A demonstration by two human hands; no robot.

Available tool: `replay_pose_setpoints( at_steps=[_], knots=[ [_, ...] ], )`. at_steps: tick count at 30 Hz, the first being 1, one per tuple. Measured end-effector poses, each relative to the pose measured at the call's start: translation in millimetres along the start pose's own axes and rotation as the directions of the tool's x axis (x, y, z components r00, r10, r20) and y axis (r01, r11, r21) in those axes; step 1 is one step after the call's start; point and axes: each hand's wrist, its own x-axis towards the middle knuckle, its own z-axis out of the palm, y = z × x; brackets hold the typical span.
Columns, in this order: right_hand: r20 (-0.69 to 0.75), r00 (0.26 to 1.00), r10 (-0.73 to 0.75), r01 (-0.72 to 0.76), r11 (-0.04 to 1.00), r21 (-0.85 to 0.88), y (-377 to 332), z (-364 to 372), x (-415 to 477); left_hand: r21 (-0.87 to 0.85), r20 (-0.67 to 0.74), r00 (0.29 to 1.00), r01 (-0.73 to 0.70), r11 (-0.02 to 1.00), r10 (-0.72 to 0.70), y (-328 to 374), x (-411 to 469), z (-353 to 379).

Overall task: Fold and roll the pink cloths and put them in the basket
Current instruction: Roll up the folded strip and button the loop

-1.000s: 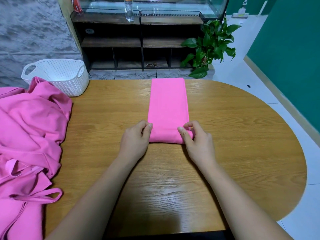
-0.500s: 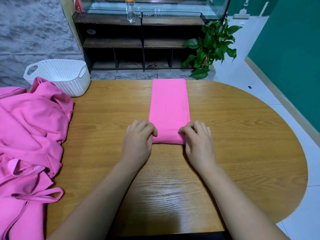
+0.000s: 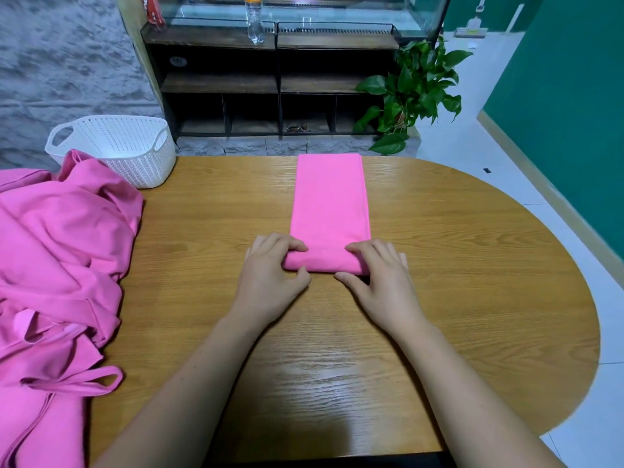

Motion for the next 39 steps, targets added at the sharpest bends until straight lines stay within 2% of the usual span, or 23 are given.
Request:
replay_pose_setpoints(
  at_steps=[6, 8, 11, 14, 17, 19, 24, 28, 31, 35, 39],
  knots=[
    [-0.012, 0.998, 0.054, -0.053, 0.996, 0.065, -0.5, 0.0, 3.7, -0.022, 0.022, 0.999, 0.038, 0.999, -0.038, -1.8, 1.0, -1.5],
    [-0.022, 0.997, 0.07, -0.066, 0.989, 0.135, -0.8, -1.7, 3.7, -0.054, 0.008, 0.998, 0.057, 0.997, -0.057, -0.8, 0.5, -1.3],
    [-0.038, 0.986, 0.165, -0.146, 0.944, 0.295, -2.9, -6.5, 1.8, -0.124, 0.014, 0.994, 0.11, 0.986, -0.109, 2.8, -0.8, -1.9],
    [-0.079, 0.966, 0.246, -0.211, 0.928, 0.306, -6.2, -7.1, -0.1, -0.145, 0.027, 0.995, 0.097, 0.985, -0.094, 2.9, -2.2, -0.5],
    [-0.169, 0.973, 0.155, -0.127, 0.978, 0.165, -5.7, -5.2, -1.4, -0.148, 0.041, 0.994, 0.11, 0.983, -0.105, 1.2, -1.3, 0.2],
    [-0.2, 0.974, 0.102, -0.076, 0.988, 0.134, -3.7, -6.8, -2.2, -0.147, 0.046, 0.992, 0.125, 0.981, -0.119, 1.0, 0.2, 0.8],
    [-0.109, 0.992, 0.059, -0.026, 0.958, 0.284, 0.0, -7.6, -2.3, -0.156, 0.001, 0.987, 0.161, 0.975, -0.163, -2.2, 1.5, 2.0],
    [-0.057, 0.997, 0.06, -0.04, 0.951, 0.307, -0.6, -3.9, 0.7, -0.146, -0.015, 0.986, 0.163, 0.976, -0.167, -0.8, 1.5, 2.2],
    [-0.065, 0.993, 0.096, -0.071, 0.947, 0.313, -2.2, -3.3, 2.6, -0.113, -0.045, 0.993, 0.104, 0.988, -0.11, -3.2, 2.5, 3.7],
    [-0.097, 0.985, 0.141, -0.106, 0.948, 0.301, -3.7, -0.8, 3.1, -0.092, -0.085, 0.994, -0.07, 0.993, 0.062, -3.1, -1.3, 1.7],
    [-0.166, 0.973, 0.159, -0.106, 0.95, 0.294, -0.9, -1.1, 0.4, -0.044, -0.083, 0.99, -0.121, 0.992, 0.117, -2.5, -3.5, 1.3]
  ],
)
